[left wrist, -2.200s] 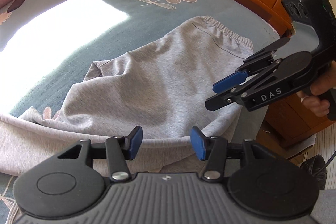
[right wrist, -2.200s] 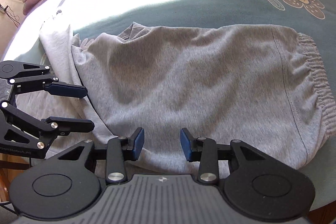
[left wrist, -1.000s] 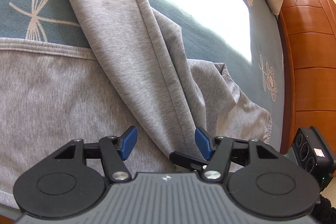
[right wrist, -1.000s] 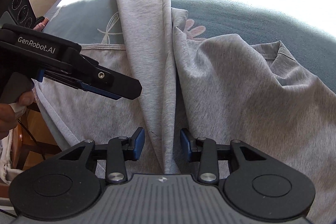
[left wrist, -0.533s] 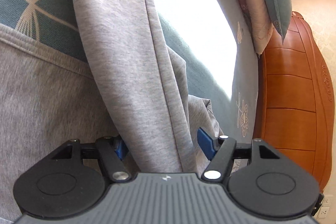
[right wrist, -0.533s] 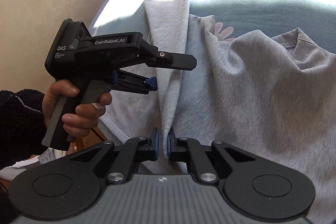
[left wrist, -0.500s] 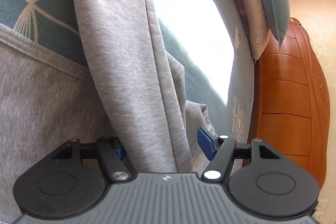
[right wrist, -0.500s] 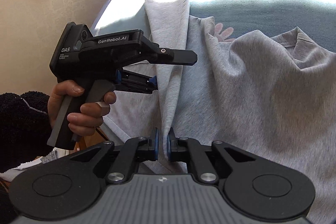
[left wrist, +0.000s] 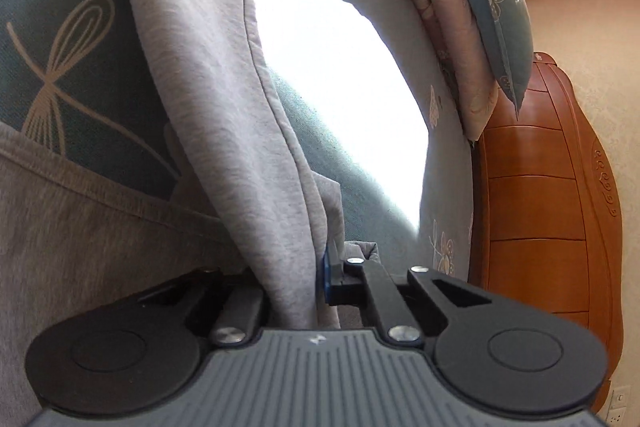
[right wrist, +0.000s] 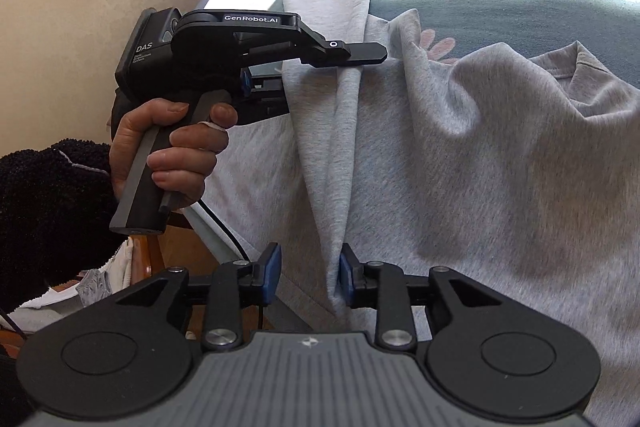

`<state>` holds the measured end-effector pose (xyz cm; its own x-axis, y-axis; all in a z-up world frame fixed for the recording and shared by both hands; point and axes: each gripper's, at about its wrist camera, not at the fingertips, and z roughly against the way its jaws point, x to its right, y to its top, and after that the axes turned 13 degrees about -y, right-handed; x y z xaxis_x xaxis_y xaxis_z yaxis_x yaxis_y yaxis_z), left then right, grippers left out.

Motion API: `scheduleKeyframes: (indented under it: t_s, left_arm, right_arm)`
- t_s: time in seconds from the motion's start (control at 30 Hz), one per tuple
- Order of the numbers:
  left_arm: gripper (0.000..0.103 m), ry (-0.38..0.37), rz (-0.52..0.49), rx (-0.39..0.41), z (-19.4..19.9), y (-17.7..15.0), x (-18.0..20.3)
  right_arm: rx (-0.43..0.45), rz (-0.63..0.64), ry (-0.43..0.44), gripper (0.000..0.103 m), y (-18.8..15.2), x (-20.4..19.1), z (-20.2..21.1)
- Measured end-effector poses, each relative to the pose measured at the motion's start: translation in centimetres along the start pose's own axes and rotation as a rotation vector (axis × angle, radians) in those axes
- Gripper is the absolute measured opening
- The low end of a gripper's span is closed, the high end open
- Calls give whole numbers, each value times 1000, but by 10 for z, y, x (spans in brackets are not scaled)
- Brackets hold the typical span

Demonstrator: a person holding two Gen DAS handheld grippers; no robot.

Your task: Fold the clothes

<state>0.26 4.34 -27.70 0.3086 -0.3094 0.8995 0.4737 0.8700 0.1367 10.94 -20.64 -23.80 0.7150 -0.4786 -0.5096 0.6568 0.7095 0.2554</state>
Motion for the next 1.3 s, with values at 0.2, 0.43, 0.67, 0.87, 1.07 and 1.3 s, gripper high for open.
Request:
scheduleKeyframes:
  t_s: [0.2,0.43,0.67,0.87,1.07,1.3]
  left_arm:
    - [4,102,-266,2,32,-18,51]
    - [4,264,-402,19,52,-50,61]
    - [4,416,-466,-66,42,-70,25]
    - [4,388,-524,-12,51,-68,45]
    - [4,397,-612,5,54,-68,51]
    - [8,481,-584,-82,33,-82,0]
  right_arm:
    - [7,-13,-8,54,-14,0,12]
    - [15,-41,-48,56,-20,9,29]
    - [2,-68,-105,57,-20,28,31]
    - [2,-53,-141,57,-24,28,40]
    - [23,-77,-155,57,-36,32,51]
    - [-33,-41,-211,57,-47,34,37]
